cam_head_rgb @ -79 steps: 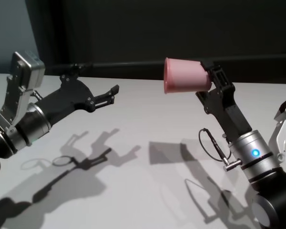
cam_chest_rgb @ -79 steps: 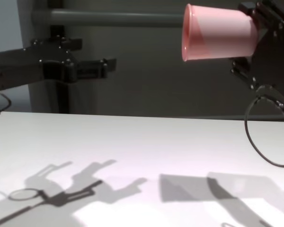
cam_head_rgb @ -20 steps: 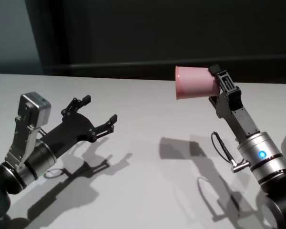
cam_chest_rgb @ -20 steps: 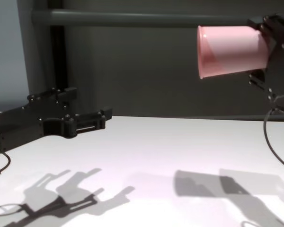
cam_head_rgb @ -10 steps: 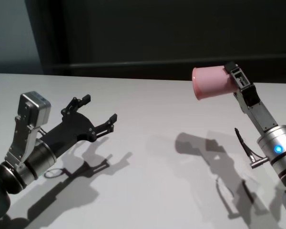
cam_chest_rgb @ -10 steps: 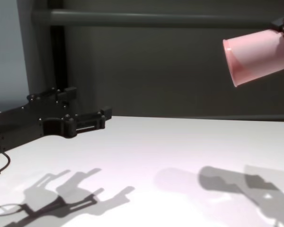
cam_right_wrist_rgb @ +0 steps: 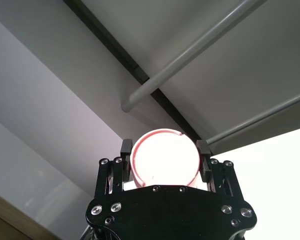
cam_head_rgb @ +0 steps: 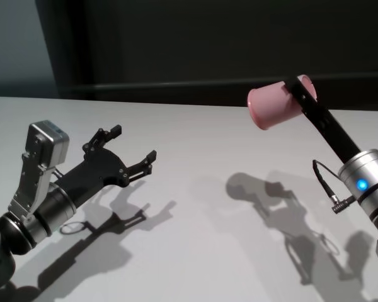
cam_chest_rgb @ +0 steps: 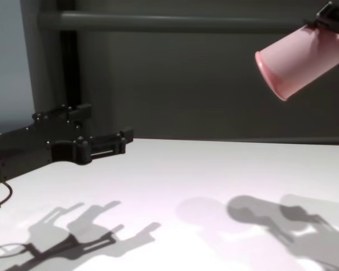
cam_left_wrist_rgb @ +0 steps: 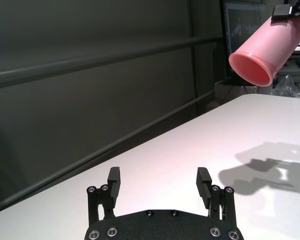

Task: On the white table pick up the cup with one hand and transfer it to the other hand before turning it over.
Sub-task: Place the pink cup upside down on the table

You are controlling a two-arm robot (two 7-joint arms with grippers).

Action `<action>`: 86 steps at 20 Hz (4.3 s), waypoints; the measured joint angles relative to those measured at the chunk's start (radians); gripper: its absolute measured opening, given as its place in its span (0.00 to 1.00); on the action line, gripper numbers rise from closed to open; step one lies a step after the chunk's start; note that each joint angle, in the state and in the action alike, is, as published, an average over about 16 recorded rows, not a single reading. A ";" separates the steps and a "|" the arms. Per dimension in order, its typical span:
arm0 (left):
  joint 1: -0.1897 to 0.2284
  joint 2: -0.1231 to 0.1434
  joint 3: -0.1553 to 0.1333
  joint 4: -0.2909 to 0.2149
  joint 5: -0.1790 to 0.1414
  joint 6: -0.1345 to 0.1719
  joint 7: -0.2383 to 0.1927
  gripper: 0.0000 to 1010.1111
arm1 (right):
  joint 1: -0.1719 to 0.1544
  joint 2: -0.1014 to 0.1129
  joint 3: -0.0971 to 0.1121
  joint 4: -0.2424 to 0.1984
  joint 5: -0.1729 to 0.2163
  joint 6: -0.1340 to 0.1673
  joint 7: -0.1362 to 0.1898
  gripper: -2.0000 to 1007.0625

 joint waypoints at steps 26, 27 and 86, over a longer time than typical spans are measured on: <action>0.000 0.000 0.000 0.000 0.000 0.000 0.000 0.99 | 0.244 0.080 -0.322 0.084 -0.459 0.318 -0.165 0.74; 0.000 0.000 0.000 0.000 0.000 0.000 0.000 0.99 | 0.248 0.077 -0.328 0.095 -0.466 0.323 -0.160 0.74; 0.000 0.000 0.000 0.000 0.000 0.000 0.000 0.99 | 0.253 0.030 -0.350 0.195 -0.533 0.395 -0.103 1.00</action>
